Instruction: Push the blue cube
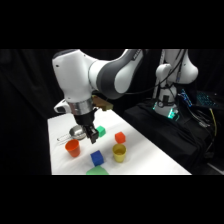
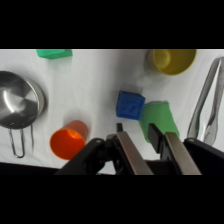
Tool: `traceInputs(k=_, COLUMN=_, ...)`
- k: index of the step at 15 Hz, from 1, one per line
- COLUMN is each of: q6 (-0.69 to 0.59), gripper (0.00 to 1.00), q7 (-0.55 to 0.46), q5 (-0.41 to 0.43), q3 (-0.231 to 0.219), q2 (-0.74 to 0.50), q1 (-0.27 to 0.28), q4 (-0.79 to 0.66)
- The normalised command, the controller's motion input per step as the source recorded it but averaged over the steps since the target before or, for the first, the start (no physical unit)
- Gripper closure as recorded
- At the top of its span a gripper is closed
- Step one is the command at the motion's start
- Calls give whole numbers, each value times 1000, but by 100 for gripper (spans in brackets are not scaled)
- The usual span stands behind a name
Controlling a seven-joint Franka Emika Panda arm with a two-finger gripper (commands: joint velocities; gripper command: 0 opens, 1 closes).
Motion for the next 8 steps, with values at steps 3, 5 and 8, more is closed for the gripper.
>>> traceInputs(k=3, q6=-354, gripper=7, q7=-35, q5=-13, q3=-12, q2=-122, q1=-5, q4=213)
traceInputs(k=5, q6=-303, gripper=0, q7=-48, q5=-1, q3=-2, q2=-145, q1=-8, q4=180)
traceInputs(k=8, q6=-291, gripper=0, q7=58, q5=-67, q3=-29, q2=-137, q1=33, q4=164)
